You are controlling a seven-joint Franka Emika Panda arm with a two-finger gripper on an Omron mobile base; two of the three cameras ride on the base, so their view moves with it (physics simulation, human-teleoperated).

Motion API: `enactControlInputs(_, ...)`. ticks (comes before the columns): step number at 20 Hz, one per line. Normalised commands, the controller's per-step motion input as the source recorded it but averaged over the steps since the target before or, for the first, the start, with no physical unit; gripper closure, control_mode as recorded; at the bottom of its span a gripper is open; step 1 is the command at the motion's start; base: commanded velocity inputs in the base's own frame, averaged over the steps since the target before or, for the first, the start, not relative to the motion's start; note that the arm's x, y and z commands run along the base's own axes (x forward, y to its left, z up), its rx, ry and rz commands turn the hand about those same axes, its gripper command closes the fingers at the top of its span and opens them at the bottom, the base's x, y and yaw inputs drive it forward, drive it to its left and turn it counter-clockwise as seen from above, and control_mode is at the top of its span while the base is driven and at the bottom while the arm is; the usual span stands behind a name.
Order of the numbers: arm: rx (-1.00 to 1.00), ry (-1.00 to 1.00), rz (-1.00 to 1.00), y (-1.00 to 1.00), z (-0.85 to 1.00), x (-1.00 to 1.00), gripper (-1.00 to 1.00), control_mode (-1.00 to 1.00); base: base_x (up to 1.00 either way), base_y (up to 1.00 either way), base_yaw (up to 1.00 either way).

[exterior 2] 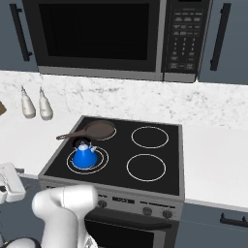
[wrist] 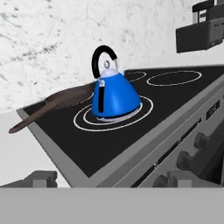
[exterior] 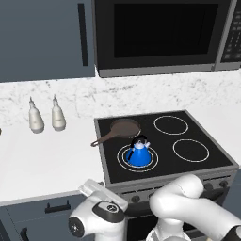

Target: Pick the kettle from the counter and place it on a stove burner. Then turn the burner on.

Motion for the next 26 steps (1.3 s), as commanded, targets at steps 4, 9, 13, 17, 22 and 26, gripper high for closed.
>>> enactControlInputs(4,-0.06,0.00,0.08,-0.03,-0.46,-0.21,-1.00,-1.00,0.00,0.00,0.00)
enactControlInputs(9,-0.05,0.00,0.11,-0.16,-0.46,-0.11,-1.00,-1.00,0.00,0.00,0.00)
enactControlInputs(13,-0.02,-0.01,0.11,-0.21,-0.33,0.00,-1.00,-1.00,0.00,0.00,0.00)
enactControlInputs(17,0.00,-0.05,0.10,-0.32,-0.04,0.00,-1.00,-1.00,0.00,0.00,0.00)
enactControlInputs(22,0.00,0.00,0.13,-0.14,-0.09,0.01,-1.00,-1.00,0.00,0.00,0.00)
enactControlInputs(26,0.00,0.01,0.09,-0.04,-0.05,0.00,-1.00,-1.00,0.00,0.00,0.00)
